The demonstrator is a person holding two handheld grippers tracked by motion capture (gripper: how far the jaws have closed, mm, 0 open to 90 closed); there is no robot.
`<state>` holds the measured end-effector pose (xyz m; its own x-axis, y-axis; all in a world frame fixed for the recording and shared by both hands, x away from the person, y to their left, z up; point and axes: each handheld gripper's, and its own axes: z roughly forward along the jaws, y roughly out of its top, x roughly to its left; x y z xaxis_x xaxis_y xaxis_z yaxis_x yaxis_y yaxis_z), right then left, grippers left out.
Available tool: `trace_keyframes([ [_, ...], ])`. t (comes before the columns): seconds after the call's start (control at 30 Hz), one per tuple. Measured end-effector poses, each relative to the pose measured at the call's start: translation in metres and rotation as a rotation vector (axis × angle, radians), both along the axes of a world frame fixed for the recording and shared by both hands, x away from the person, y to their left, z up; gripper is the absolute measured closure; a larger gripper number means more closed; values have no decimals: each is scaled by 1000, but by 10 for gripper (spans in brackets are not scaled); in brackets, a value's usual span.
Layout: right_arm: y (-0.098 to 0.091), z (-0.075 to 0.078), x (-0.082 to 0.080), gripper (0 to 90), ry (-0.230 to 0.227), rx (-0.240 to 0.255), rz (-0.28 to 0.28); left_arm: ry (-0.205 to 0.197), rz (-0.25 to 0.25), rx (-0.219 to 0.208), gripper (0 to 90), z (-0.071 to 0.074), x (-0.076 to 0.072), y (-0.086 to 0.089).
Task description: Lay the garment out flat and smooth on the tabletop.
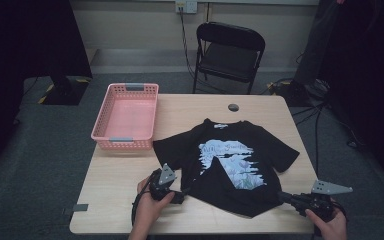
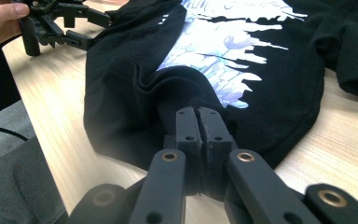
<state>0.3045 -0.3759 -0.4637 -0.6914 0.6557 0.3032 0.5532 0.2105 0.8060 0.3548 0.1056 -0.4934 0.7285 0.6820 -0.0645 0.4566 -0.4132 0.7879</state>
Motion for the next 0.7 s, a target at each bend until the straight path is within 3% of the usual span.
trace_keyframes([
  [0.1,2,-2,2,809,-12,-32,2,1,7,-2,144,0,0,-1],
  [0.13,5,-3,3,656,-9,-58,-6,1,10,-1,144,0,-1,-1],
  [0.27,19,-10,10,447,3,-208,-13,3,16,-1,137,0,-1,-2],
  [0.47,30,-11,21,397,-13,-289,-11,7,18,9,88,-1,3,-4],
  [0.6,32,-14,33,398,-22,-272,-27,17,20,21,0,-2,12,-7],
  [0.7,32,-15,39,398,-27,-275,-42,18,13,19,0,-2,18,-9],
])
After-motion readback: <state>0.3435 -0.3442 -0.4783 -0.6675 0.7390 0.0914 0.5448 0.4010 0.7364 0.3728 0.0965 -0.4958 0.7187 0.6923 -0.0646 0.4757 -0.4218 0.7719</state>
